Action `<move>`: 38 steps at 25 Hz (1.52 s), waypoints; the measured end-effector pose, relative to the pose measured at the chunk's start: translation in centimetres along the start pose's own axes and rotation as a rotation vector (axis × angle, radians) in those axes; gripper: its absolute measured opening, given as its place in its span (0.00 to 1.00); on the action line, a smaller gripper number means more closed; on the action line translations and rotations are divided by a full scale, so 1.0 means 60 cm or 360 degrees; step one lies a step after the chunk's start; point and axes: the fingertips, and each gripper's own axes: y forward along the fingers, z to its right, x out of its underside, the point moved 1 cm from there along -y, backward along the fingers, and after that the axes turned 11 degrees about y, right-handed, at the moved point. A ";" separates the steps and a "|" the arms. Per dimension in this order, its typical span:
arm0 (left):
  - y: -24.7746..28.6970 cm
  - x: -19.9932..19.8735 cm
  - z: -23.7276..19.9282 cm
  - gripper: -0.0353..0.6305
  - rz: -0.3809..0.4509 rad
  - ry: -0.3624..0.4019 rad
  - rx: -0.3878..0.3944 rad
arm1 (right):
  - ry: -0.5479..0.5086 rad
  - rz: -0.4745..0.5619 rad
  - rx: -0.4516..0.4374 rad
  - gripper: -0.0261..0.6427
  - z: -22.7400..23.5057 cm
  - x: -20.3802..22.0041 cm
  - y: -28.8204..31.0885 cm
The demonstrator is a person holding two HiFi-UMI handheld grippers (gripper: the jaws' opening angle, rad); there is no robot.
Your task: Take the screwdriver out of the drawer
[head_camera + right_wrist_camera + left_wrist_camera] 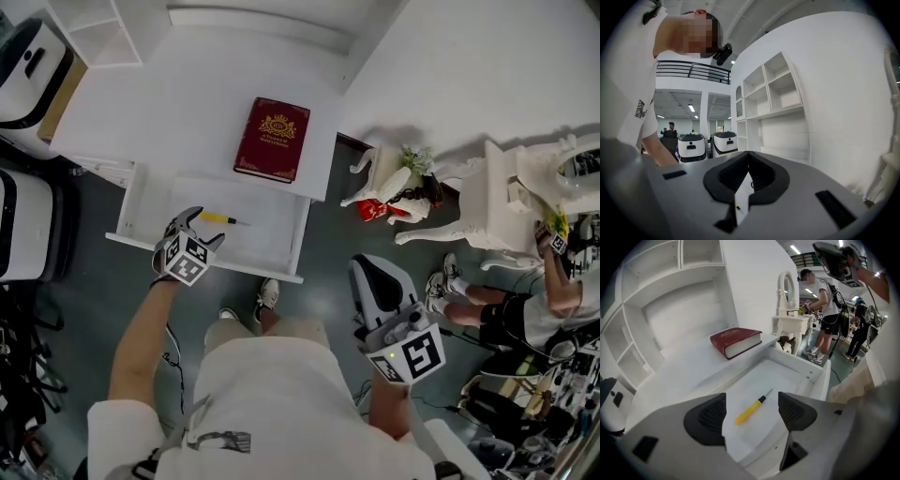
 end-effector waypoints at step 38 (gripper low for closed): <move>0.195 0.086 0.050 0.27 -0.0484 0.0679 0.0684 | 0.0159 -0.0172 0.0144 0.05 0.117 0.074 0.004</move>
